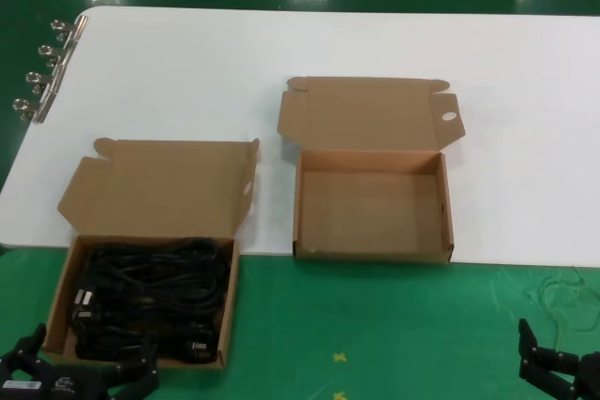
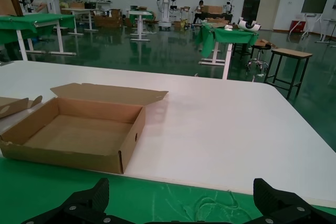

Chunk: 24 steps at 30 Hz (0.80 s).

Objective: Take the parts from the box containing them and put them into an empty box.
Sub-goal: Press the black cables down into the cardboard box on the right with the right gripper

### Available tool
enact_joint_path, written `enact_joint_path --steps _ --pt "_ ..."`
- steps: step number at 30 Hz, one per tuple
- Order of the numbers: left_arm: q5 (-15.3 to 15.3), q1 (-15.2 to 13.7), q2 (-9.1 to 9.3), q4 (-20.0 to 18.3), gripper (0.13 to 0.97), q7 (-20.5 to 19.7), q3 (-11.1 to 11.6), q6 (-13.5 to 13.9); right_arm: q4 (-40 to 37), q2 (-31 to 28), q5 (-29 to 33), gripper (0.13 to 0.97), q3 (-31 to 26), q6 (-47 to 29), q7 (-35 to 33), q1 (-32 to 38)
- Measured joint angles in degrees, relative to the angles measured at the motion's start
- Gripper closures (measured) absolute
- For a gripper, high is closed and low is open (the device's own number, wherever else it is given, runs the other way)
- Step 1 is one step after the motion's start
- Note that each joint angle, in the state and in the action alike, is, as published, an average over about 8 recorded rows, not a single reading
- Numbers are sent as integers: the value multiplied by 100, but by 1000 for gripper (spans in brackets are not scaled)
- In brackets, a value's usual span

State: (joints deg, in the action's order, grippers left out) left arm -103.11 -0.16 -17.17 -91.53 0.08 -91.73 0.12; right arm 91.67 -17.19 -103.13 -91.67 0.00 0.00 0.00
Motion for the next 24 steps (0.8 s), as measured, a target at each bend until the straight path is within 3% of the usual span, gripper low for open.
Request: enact_joint_path --steps 11,20,24 --pt "0 0 0 0 132 0 0 0 0 0 0 129 0 0 0 0" --pt "0 0 0 0 132 0 0 0 0 0 0 166 0 0 0 0" --pt "0 0 0 0 132 0 0 0 0 0 0 220 0 0 0 0"
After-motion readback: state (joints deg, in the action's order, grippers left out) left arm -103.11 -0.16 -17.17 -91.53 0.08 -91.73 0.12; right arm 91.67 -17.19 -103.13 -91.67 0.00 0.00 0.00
